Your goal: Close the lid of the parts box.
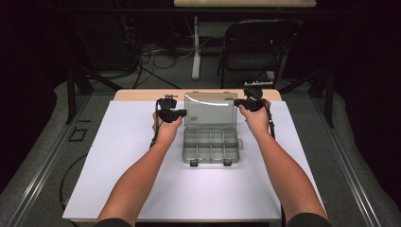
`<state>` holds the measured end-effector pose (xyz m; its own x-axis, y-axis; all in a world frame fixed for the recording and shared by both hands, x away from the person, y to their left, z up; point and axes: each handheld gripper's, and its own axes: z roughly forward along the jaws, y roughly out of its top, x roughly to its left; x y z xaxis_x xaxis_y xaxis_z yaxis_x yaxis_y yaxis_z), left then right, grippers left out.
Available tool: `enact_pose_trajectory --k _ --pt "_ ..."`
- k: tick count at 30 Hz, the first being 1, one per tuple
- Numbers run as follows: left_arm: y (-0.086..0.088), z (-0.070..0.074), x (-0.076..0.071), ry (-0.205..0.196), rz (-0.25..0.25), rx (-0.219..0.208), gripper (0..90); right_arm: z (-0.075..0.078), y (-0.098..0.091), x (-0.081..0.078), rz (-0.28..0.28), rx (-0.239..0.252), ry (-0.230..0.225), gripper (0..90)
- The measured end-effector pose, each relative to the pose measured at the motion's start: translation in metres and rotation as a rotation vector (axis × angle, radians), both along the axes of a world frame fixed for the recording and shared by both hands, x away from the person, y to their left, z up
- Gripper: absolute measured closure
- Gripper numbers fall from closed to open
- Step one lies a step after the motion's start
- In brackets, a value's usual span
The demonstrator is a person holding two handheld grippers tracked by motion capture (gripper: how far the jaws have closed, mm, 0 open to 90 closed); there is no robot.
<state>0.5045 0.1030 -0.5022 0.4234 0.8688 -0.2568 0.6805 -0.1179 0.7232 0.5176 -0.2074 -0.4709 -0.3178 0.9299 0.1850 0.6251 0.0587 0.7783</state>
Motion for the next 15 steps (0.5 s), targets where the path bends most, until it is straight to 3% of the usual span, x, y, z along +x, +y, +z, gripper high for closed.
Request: enact_pose_trajectory --k 5,15 --pt "-0.0003 0.0006 -0.0005 -0.009 -0.006 0.001 85.7 -0.0063 -0.0008 0.0035 -0.007 -0.003 0.023 80.2" --pt "-0.0003 -0.0019 0.0006 0.0 0.008 -0.008 85.7 -0.0054 0.0008 0.0006 -0.012 -0.019 0.009 85.2"
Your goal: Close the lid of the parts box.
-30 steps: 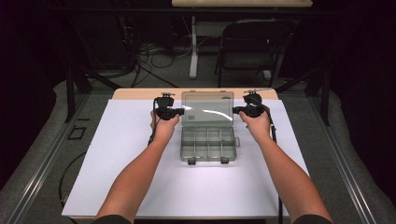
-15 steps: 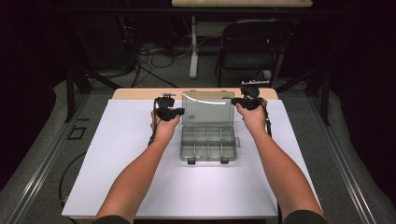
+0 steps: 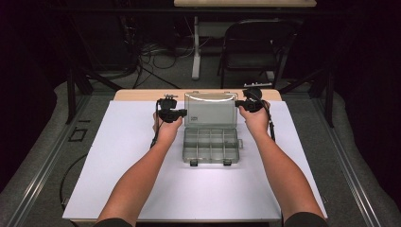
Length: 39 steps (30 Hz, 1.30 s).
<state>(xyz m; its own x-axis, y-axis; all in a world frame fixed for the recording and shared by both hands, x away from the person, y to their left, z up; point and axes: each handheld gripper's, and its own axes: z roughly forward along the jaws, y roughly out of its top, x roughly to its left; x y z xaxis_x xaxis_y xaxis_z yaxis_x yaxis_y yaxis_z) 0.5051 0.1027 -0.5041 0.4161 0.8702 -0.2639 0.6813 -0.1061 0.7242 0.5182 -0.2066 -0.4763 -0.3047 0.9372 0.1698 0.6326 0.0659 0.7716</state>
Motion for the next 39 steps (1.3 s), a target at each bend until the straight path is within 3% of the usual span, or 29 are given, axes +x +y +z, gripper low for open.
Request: enact_pose_trajectory --k 7,13,16,21,25,33,39 --pt "0.005 -0.001 0.002 0.015 0.004 -0.02 83.8 0.002 0.003 -0.005 0.006 0.006 -0.029 86.0" --pt "0.009 0.004 0.003 -0.002 0.029 -0.027 69.5 0.004 0.005 -0.008 0.01 -0.001 -0.048 86.2" --pt "0.013 0.012 0.004 -0.024 0.038 -0.047 62.3 0.005 0.005 -0.01 0.014 0.003 -0.054 86.3" --pt "0.014 0.034 0.008 -0.054 0.034 -0.018 54.6 0.004 0.004 -0.012 0.011 0.003 -0.062 86.3" --pt "0.009 0.053 0.012 -0.082 0.042 -0.028 51.9 0.004 0.003 -0.013 0.009 0.011 -0.065 86.4" --pt "-0.011 0.078 0.024 -0.084 0.024 -0.013 50.2 0.004 0.003 -0.016 0.012 0.011 -0.075 86.5" --pt "-0.026 0.083 0.032 -0.062 0.004 -0.021 52.3 0.004 0.002 -0.018 0.016 0.011 -0.08 86.5"
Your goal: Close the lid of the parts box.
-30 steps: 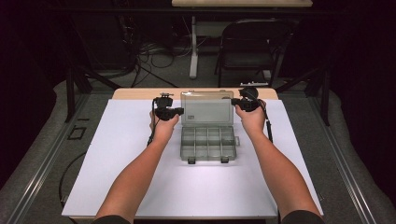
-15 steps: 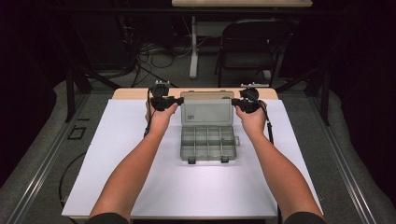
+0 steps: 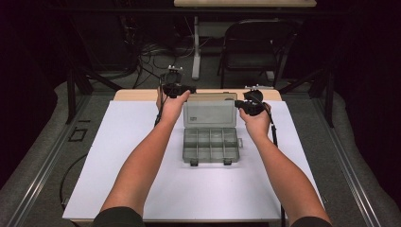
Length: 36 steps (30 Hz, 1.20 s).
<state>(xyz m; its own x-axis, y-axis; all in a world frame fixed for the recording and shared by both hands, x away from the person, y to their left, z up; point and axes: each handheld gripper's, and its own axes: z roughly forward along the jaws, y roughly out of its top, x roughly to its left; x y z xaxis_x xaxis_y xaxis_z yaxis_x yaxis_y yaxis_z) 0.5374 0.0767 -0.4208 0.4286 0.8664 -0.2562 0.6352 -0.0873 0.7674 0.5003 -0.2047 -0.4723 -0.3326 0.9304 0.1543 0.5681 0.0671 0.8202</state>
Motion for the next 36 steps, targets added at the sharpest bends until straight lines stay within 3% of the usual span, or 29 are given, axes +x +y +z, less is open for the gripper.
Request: enact_pose_trajectory --k 7,18,31,36 --pt "-0.012 0.003 0.005 0.045 -0.02 -0.007 58.6 0.0 -0.001 -0.001 0.004 0.005 -0.008 86.5" --pt "-0.012 -0.002 0.008 0.084 -0.017 0.006 68.5 0.0 -0.002 -0.004 0.01 0.005 -0.001 86.5" --pt "-0.013 0.0 0.003 0.075 -0.024 0.008 71.1 -0.002 -0.004 -0.006 0.015 0.039 -0.017 85.4" --pt "-0.013 0.0 0.0 0.064 -0.025 0.0 71.3 -0.001 -0.008 -0.007 0.038 0.062 -0.005 79.1"
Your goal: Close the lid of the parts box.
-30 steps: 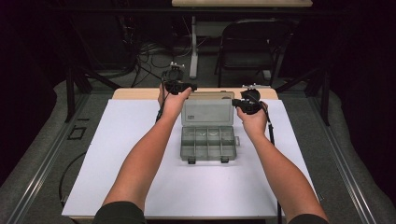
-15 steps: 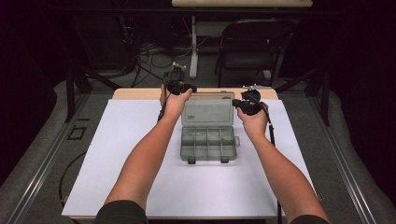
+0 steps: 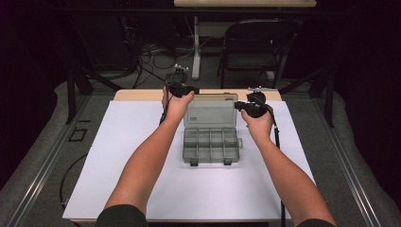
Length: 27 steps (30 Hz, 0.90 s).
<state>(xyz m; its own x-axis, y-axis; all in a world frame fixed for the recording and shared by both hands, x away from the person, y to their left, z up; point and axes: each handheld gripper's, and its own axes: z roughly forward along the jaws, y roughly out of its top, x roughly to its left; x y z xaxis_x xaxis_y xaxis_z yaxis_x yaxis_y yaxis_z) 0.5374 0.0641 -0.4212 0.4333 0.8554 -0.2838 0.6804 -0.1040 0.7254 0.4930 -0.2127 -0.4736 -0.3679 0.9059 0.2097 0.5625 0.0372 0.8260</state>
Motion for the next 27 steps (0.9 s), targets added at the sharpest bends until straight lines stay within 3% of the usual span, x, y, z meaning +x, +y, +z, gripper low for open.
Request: enact_pose_trajectory --k 5,11,16,22,27 --pt "0.002 0.001 -0.005 -0.007 -0.008 -0.009 71.3 0.009 -0.001 -0.009 0.027 -0.027 -0.006 78.4" --pt "0.003 0.002 -0.014 -0.023 -0.01 -0.018 71.4 0.031 0.0 -0.023 0.056 -0.023 -0.053 79.1" --pt "0.003 0.003 -0.021 -0.041 -0.011 -0.019 71.4 0.044 0.003 -0.029 0.036 -0.021 -0.084 84.5" --pt "0.004 0.005 -0.025 -0.042 -0.016 -0.019 71.5 0.059 0.005 -0.022 -0.001 -0.011 -0.091 90.0" --pt "0.004 0.006 -0.028 -0.045 -0.02 -0.017 71.6 0.068 0.01 -0.005 -0.026 -0.026 -0.065 90.0"
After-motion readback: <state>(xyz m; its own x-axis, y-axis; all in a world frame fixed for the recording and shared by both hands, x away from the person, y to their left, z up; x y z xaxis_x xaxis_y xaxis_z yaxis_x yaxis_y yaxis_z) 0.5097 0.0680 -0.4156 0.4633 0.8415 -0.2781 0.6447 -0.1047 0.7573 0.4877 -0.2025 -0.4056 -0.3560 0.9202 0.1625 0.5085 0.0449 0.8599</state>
